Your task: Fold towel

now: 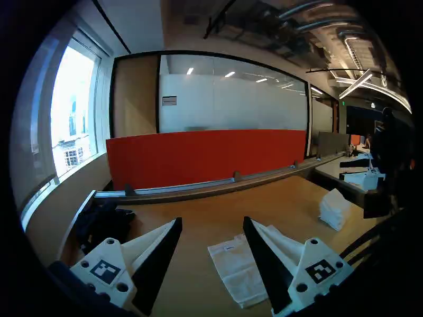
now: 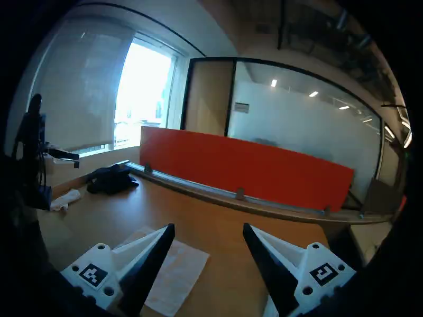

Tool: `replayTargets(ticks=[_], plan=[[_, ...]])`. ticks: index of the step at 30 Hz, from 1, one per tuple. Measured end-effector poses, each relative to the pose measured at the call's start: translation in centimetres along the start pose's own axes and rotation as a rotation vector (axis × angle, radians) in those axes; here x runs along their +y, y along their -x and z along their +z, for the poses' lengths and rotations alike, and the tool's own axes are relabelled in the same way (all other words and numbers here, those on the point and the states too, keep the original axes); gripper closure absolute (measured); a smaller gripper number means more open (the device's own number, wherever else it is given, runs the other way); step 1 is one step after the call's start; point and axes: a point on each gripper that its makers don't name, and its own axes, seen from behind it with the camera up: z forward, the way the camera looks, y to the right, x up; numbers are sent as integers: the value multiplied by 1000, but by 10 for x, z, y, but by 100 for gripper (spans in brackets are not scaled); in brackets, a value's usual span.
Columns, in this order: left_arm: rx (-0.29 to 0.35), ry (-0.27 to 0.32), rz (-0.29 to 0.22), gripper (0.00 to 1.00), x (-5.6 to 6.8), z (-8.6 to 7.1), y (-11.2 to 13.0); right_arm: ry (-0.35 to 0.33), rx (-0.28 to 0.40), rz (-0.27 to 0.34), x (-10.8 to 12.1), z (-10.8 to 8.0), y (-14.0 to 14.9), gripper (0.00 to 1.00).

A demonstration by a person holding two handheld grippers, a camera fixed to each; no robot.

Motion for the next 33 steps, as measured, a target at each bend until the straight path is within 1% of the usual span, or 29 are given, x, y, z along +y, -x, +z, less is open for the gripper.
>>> replayTargets(ticks=[6,11,17,26,33], plan=[[-44,26,19,15,8,4,25,-26,-34,2,-8,3,20,0],[-78,45,32,15,15,7,49,-40,-65,-21,-14,5,42,0],[-133,72,45,15,25,12,87,-64,-108,-35,-22,8,73,0],[-235,104,65,15,39,19,150,-109,-174,-47,-39,15,124,0],[-315,136,81,15,51,24,196,-141,-244,-57,-53,20,169,0]])
